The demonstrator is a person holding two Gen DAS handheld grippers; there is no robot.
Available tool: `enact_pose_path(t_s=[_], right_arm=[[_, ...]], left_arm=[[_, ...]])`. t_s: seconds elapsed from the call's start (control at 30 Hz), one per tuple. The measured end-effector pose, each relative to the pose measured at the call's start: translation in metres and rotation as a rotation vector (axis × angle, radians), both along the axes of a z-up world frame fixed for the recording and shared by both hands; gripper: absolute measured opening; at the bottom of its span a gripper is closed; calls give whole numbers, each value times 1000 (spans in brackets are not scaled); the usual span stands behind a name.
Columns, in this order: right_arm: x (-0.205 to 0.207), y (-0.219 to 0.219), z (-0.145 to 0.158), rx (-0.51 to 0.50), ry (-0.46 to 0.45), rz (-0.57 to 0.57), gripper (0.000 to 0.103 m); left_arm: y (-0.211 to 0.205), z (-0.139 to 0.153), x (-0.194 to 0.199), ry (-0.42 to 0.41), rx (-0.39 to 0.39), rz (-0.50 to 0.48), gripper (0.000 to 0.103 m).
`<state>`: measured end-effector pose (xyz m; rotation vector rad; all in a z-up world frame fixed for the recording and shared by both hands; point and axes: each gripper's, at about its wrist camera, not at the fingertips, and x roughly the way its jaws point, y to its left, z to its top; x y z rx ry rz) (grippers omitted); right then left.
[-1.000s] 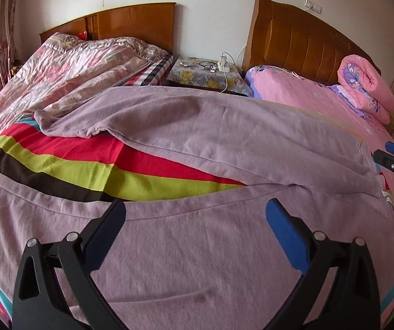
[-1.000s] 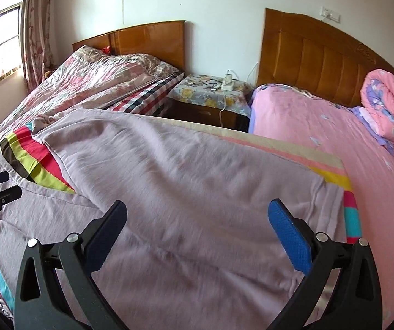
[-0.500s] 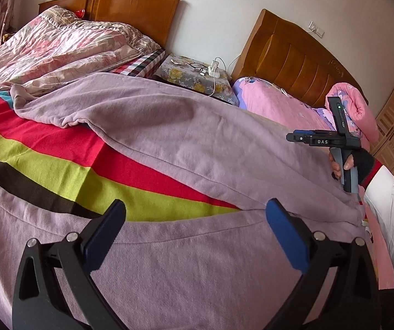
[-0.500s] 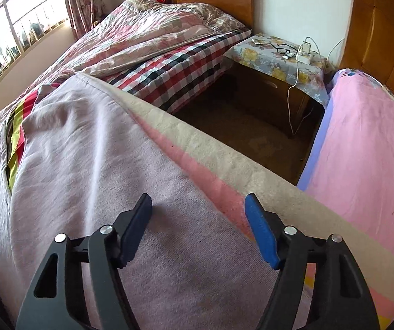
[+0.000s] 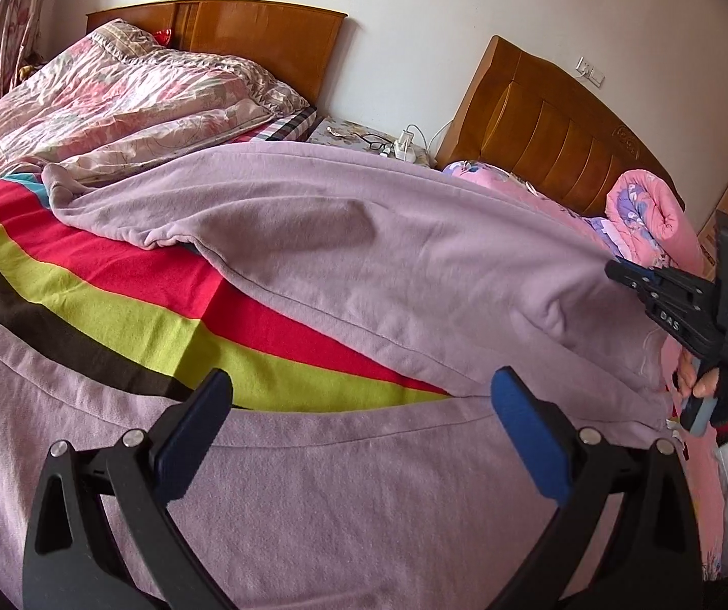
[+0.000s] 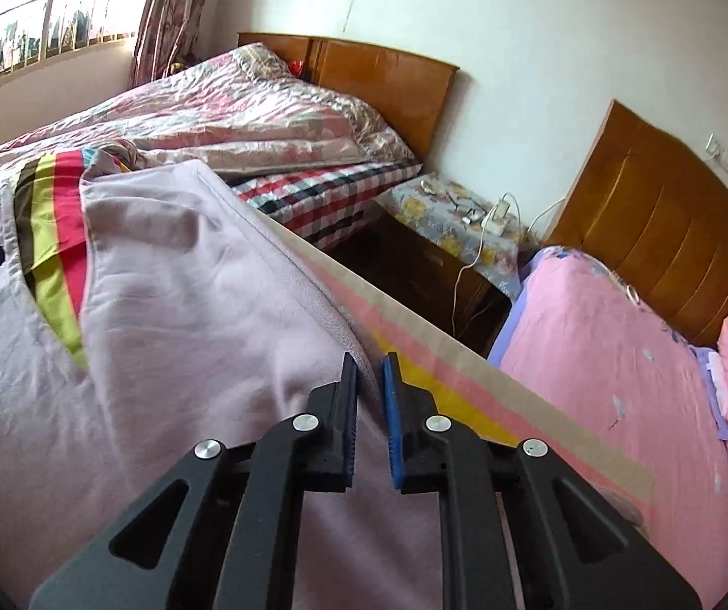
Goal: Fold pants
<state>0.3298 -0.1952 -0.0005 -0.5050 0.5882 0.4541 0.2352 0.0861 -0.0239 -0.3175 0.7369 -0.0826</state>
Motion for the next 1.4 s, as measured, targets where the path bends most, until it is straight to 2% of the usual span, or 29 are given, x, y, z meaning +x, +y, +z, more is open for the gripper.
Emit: enact_pose_path(t_s=[0.07, 0.13, 0.17, 0.27, 0.33, 0.4, 0.43, 0.47, 0.5, 0.6, 0.7, 0.77, 0.9, 1.1, 1.13, 1.17, 1.2, 1.27, 1.4], right_arm=[[-64, 10, 1, 0, -52, 3, 13], [-118, 15, -7, 28, -38, -16, 13], [-141, 15, -14, 50, -18, -38, 5], [-186, 18, -44, 34, 3, -136, 4], [-195, 12, -58, 87, 85, -202, 6], [-203, 1, -60, 171, 139, -266, 15], [-208, -6, -58, 212, 148, -299, 36], [-214, -16, -55, 258, 144, -349, 62], [-219, -28, -51, 321, 143, -396, 68], [-226, -73, -48, 507, 167, -553, 67], [-222, -122, -57, 677, 223, -719, 60], [-217, -148, -64, 753, 247, -809, 60], [-198, -169, -77, 800, 296, -894, 56], [-179, -191, -84, 940, 283, -963, 53], [-178, -190, -84, 939, 282, -964, 48], [-176, -188, -84, 921, 284, -955, 29], [-176, -187, -86, 916, 294, -942, 17], [-179, -189, -90, 939, 283, -927, 12], [-180, -186, -92, 917, 264, -912, 12]], left_arm=[[6, 8, -11, -25, -12, 5, 102], [12, 11, -22, -35, -22, 8, 102], [14, 11, -27, -34, -25, 9, 102], [15, 4, -39, -9, -32, -7, 102], [11, -2, -40, 26, -29, -35, 102], [2, -10, -40, 55, -20, -70, 102], [-3, -12, -40, 68, -10, -89, 102], [-8, -13, -42, 76, -1, -111, 102], [-11, -13, -43, 78, 6, -130, 102], [-15, -15, -47, 71, 10, -149, 102], [-11, -18, -44, 86, -10, -142, 102], [-8, -20, -42, 97, -18, -133, 102], [-4, -20, -44, 96, -20, -124, 102], [-3, -16, -41, 93, -5, -121, 102], [-4, -15, -40, 92, -3, -124, 102], [-5, -15, -36, 95, -8, -127, 102], [-5, -14, -30, 102, -26, -135, 102], [-6, -13, -13, 133, -71, -146, 102], [-8, -3, 37, 187, -202, -146, 101]])
